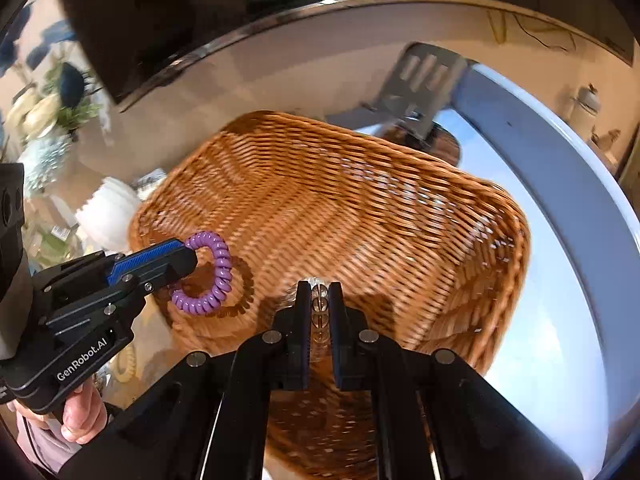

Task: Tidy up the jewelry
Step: 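Carry both items into the wicker basket and open both tools, then move both open tools back over the jewelry on the table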

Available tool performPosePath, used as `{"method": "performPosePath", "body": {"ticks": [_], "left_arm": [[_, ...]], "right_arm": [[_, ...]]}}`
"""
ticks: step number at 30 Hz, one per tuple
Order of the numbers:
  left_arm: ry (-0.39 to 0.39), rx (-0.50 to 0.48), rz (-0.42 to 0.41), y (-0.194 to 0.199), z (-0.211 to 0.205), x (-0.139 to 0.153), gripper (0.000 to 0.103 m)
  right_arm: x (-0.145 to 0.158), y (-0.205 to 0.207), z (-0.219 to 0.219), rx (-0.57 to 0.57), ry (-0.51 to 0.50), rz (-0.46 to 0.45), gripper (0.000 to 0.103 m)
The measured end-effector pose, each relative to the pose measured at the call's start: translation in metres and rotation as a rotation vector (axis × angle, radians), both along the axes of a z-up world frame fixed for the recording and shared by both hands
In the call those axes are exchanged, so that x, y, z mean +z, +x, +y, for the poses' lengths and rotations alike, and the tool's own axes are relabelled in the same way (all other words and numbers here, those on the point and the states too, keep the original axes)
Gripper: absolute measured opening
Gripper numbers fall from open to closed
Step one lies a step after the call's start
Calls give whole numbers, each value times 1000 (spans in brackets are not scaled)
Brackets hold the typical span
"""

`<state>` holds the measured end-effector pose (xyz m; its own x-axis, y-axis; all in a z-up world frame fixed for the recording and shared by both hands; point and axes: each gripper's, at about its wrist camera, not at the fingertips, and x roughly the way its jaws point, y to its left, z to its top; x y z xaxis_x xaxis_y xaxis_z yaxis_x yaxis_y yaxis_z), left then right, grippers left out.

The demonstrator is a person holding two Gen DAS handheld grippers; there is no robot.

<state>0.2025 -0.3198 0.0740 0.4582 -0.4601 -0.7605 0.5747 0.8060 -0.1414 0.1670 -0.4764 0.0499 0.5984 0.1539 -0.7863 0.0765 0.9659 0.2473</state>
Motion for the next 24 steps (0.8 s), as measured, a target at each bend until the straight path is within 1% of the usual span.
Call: {"method": "performPosePath", "body": {"ticks": [4,5,6,7,9,10,12,13,14,15,16,17,20,24], "left_arm": [[8,-14,3,0,-8,-4,13],[9,-9,5,0,-7,-3,17],[3,-11,7,-1,-4,-1,23],[-13,-15,7,-4,0,3,28],[-44,-12,-1,-10,10,12,49],[-64,-11,-12,-15,18,19,52],[-97,-12,-39,-29,36,34,53],[-102,-9,-48,-36,43,41,53],[-110,-2,-58,-44,54,48,53],[-118,3,-67,-50,64,54,54],[-129,10,-78,-61,79,61,54],[-139,16,-90,-70,91,67,54],[-147,26,-119,-96,122,80,54],[-147,54,-160,-133,168,92,55]], "right_arm": [[0,-4,-17,-30,45,-8,12],[2,-7,-20,-36,46,-15,12],[5,-11,-22,-42,35,-28,12],[8,-15,-23,-44,22,-36,13],[20,-26,-17,-38,-18,-65,13],[26,-31,-14,-31,-25,-80,13],[41,-46,-3,-3,-42,-124,15],[48,-55,4,15,-48,-148,19],[53,-60,11,30,-52,-167,29],[60,-71,19,46,-56,-194,36],[67,-83,29,60,-61,-226,49],[74,-92,37,71,-62,-250,55],[84,-118,63,135,-54,-289,59],[86,-139,98,193,-58,-282,59]]}}
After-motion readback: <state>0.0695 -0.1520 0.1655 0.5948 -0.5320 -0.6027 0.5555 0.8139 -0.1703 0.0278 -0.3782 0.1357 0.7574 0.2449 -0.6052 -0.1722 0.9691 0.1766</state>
